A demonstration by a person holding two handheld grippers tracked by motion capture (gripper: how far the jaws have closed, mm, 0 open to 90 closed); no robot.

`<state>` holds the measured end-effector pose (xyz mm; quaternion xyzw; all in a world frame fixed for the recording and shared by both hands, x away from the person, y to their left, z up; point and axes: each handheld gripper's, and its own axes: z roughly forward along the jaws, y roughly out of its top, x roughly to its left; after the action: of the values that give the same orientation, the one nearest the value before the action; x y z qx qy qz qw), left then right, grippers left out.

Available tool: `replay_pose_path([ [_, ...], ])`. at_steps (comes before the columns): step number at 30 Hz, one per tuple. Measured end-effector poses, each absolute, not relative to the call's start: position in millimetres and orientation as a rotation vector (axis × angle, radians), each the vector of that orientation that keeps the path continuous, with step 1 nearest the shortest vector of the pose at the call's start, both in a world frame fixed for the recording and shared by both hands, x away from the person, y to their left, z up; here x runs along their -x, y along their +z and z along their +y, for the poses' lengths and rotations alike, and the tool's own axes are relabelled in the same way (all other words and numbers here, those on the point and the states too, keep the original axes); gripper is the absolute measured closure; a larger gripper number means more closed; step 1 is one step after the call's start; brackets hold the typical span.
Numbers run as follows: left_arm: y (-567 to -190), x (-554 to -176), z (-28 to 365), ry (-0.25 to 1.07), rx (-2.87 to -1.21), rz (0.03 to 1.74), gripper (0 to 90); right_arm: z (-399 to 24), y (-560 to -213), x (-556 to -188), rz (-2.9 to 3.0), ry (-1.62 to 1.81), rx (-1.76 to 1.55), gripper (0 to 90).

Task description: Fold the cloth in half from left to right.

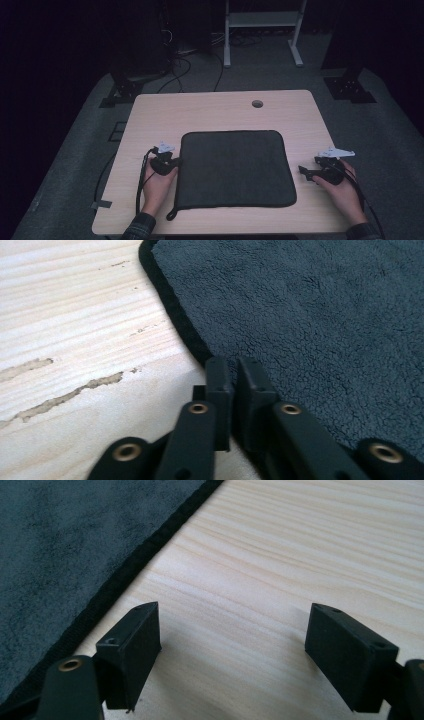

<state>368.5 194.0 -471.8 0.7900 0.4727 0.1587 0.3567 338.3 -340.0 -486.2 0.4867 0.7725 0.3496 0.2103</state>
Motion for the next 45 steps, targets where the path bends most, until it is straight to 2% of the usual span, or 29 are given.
replay_pose_path([
  [10, -469.7, -370.0, 205.0, 0.353, -2.005, 1.24, 88.1, -340.1, -486.1, -338.0, 2.15, 0.973, -1.353, 21.0],
  [20, -459.2, -370.8, 235.9, 0.416, -1.954, 1.314, 88.0, -340.6, -486.1, -337.8, 2.154, 0.974, -1.347, 20.9],
  [25, -452.6, -368.4, 247.0, 0.362, -1.881, 1.299, 88.0, -340.6, -486.1, -337.8, 2.154, 0.974, -1.347, 20.9],
  [32, -441.2, -367.4, 241.0, 0.284, -1.808, 1.236, 87.9, -340.6, -486.1, -337.7, 2.154, 0.974, -1.35, 20.9],
  [45, -426.9, -377.8, 195.6, 0.175, -1.796, 1.102, 87.8, -340.6, -486.1, -337.7, 2.154, 0.974, -1.349, 20.8],
])
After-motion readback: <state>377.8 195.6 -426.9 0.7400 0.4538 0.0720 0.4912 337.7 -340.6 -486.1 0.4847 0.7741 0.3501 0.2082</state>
